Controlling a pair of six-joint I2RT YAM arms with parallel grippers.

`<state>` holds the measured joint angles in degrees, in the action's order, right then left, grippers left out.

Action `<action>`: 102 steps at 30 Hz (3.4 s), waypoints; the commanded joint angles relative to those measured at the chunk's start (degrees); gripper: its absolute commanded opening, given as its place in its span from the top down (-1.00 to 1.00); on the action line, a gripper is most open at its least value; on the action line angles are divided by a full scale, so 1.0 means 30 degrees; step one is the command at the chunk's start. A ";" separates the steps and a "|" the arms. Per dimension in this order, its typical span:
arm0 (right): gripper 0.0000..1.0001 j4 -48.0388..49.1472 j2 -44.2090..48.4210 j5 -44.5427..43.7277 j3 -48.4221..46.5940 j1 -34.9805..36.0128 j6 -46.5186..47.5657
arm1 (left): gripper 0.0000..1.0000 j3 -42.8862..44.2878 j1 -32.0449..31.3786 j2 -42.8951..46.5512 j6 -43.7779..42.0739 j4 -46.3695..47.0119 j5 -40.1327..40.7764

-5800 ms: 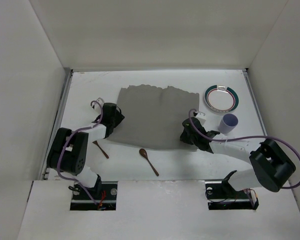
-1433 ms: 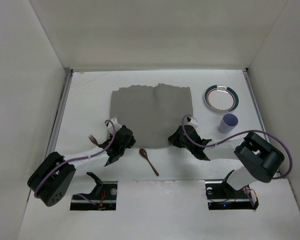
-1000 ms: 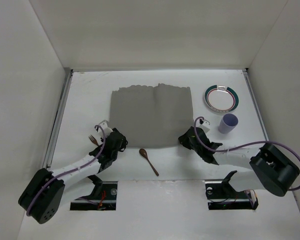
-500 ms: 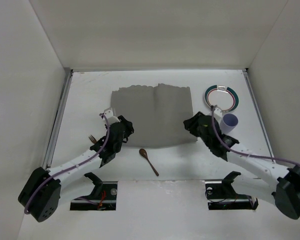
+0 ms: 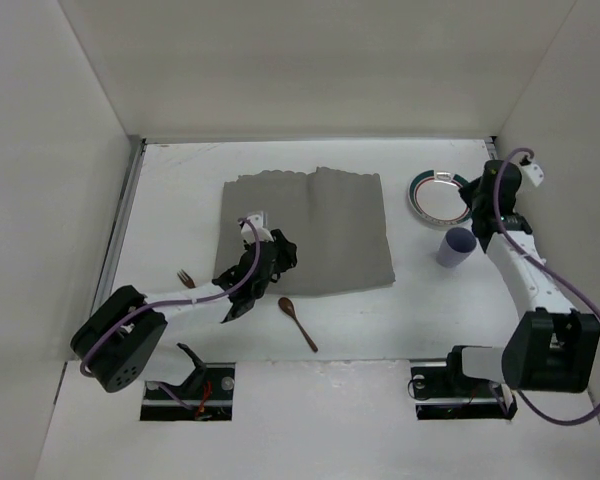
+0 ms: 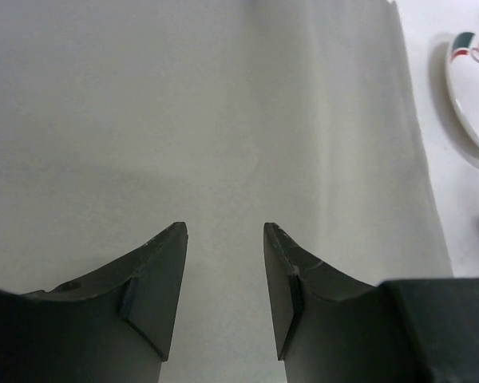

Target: Set the dinner table for one person

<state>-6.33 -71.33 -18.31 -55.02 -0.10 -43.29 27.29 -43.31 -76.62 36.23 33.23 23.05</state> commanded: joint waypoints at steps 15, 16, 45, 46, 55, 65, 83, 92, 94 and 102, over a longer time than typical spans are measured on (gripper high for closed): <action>0.11 0.1406 -0.8183 0.2996 -0.2107 -0.5812 -0.0451 | 0.18 -0.0951 -0.0080 -0.0389 -0.0094 0.3893 -0.0534; 0.10 0.1493 -0.8505 0.3141 -0.2166 -0.5813 -0.0628 | 0.17 -0.0981 -0.0109 -0.0359 -0.0065 0.3893 -0.0534; 0.88 0.4240 -1.0533 0.5573 -0.2375 -0.5197 -0.4494 | 0.16 -0.1479 0.1151 -0.0095 0.0639 0.4069 -0.0915; 0.89 0.5031 -1.0240 0.5980 -0.2023 -0.5371 -0.4787 | 0.16 -0.1450 0.1180 -0.0211 0.0639 0.4069 -0.0915; 0.92 0.7207 -0.7604 0.9528 -0.2429 -0.5696 -0.5934 | 0.16 -0.1508 0.1678 -0.0153 0.0755 0.4040 -0.0944; 0.92 0.7498 -0.5199 1.0409 -0.1056 -0.0724 -0.5288 | 0.16 -0.1976 0.2293 0.0197 0.2189 0.4039 -0.1208; 0.90 0.8145 -0.9532 0.7656 -0.0878 1.0389 -0.5083 | 0.20 -0.3617 0.5164 0.3040 0.3100 0.3249 -0.0242; 0.89 0.7502 -0.8920 0.6308 0.0498 1.0301 -0.4819 | 0.20 -0.3648 0.5048 0.3450 0.2954 0.3248 -0.0212; 0.86 0.7092 -0.8656 0.6044 0.0850 1.0330 -0.4790 | 0.20 -0.3588 0.4960 0.3421 0.2808 0.3248 -0.0066; 0.73 0.4690 -0.8247 0.5196 0.1407 1.0798 -0.4702 | 0.20 -0.3588 0.4931 0.3743 0.2602 0.3131 0.0168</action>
<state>10.33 -99.53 -0.16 -51.83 30.83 -58.02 16.84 -28.16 -67.02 44.93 40.49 21.65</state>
